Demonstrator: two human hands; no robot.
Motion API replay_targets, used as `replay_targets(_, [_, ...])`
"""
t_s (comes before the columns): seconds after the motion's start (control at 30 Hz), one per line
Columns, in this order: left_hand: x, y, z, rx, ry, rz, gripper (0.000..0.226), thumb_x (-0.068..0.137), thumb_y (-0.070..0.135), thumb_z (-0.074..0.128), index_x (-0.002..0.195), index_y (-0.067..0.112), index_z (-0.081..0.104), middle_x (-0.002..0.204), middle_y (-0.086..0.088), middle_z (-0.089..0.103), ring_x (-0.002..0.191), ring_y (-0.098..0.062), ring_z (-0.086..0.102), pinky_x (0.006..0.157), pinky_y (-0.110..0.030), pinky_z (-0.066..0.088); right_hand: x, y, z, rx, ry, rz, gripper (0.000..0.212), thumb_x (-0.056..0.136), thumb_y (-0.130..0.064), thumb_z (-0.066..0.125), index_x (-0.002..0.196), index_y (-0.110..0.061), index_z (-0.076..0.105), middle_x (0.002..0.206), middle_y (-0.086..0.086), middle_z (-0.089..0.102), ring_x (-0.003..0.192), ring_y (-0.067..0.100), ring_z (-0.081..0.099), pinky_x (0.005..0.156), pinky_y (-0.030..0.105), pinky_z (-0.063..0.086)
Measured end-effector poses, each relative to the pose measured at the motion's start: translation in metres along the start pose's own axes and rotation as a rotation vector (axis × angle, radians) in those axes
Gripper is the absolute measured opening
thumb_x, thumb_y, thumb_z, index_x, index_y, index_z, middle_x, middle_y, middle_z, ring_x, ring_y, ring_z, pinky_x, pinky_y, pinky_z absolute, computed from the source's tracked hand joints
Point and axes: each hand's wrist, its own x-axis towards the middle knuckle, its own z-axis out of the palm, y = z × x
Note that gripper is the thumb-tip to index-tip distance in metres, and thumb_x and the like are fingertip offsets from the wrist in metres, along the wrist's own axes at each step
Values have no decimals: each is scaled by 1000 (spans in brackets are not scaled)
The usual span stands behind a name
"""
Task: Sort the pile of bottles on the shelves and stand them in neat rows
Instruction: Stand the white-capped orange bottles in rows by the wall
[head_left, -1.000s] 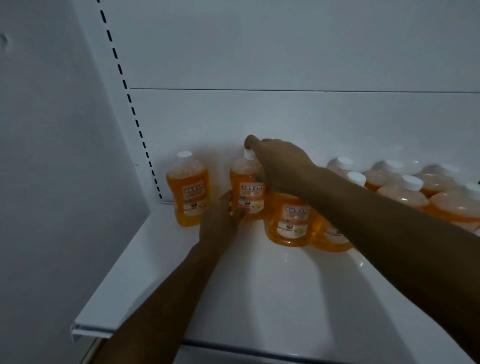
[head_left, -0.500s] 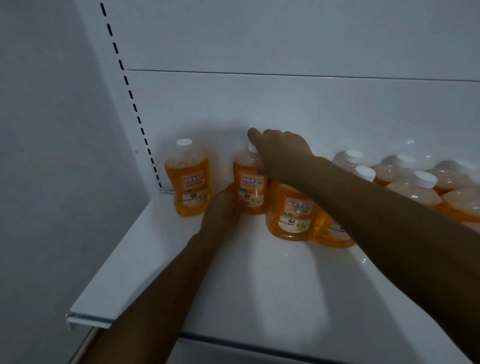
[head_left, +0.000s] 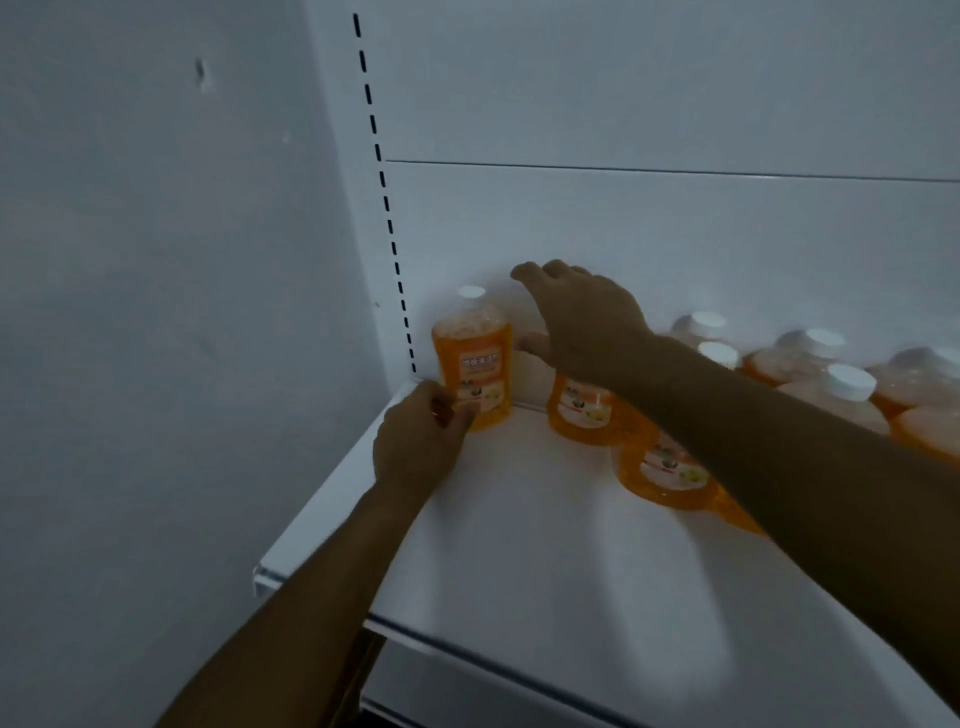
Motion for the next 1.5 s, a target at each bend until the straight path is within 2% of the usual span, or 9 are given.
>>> replay_targets(0.13, [13, -12, -5, -243, -40, -176, 50, 78, 39, 76, 116, 15, 54, 103, 1, 62, 80, -10, 61, 68, -25, 51, 18, -18, 11, 263, -74, -24, 74, 86, -30, 69, 146, -24, 27, 135, 8, 50, 117, 29, 53, 88, 36, 45])
replay_targets(0.27, [24, -18, 4, -395, -246, -182, 69, 79, 29, 77, 137, 13, 44, 122, 1, 59, 104, -18, 61, 87, -35, 54, 27, -24, 23, 371, -175, -20, 84, 86, -22, 70, 151, -26, 18, 141, 12, 45, 123, 30, 48, 95, 38, 45])
replay_targets(0.43, [28, -18, 11, -381, -225, -106, 43, 84, 23, 73, 124, 14, 59, 117, -1, 66, 100, -19, 65, 84, -35, 55, 28, -20, 27, 395, -115, 12, 69, 83, -19, 72, 140, -25, 35, 122, 11, 55, 106, 28, 56, 85, 38, 51])
replay_targets(0.57, [22, -18, 7, -385, -282, -83, 35, 83, 22, 74, 115, 18, 61, 111, 2, 67, 96, -16, 66, 80, -30, 55, 21, -16, 17, 354, -142, -20, 65, 82, -26, 74, 137, -23, 39, 119, 9, 57, 102, 25, 56, 87, 40, 51])
replay_targets(0.73, [9, -14, 5, -473, -368, -69, 36, 80, 22, 77, 110, 17, 58, 108, 1, 69, 95, -16, 68, 80, -35, 57, 0, -9, 1, 306, -152, -32, 61, 83, -33, 72, 134, -23, 41, 116, 8, 58, 101, 24, 57, 86, 41, 50])
replay_targets(0.9, [-1, 6, 6, -466, -441, 59, 39, 80, 31, 75, 114, 19, 61, 105, 6, 71, 93, -9, 69, 79, -27, 57, -23, 3, -17, 291, -131, 9, 59, 82, -37, 72, 132, -24, 43, 116, 6, 58, 100, 22, 56, 83, 36, 50])
replay_targets(1.03, [-1, 29, 18, -460, -457, 136, 38, 81, 26, 74, 116, 17, 60, 107, 5, 70, 91, -7, 68, 76, -20, 56, -38, 17, -35, 240, -121, 57, 59, 82, -35, 72, 131, -22, 43, 115, 7, 60, 99, 22, 57, 84, 38, 51])
replay_targets(1.27, [2, 38, 44, -426, -512, 176, 39, 79, 22, 76, 115, 19, 62, 109, 3, 69, 93, -11, 68, 82, -35, 58, -57, 23, -40, -50, -92, 75, 63, 84, -45, 66, 135, -23, 37, 115, 6, 62, 100, 27, 60, 85, 39, 47])
replay_targets(1.5, [-1, 32, 47, -377, -527, 185, 40, 80, 27, 75, 117, 21, 60, 110, 6, 67, 94, -10, 67, 79, -28, 57, -60, 25, -33, -53, -119, 101, 65, 80, -44, 72, 131, -23, 38, 112, 8, 63, 96, 28, 61, 80, 36, 47])
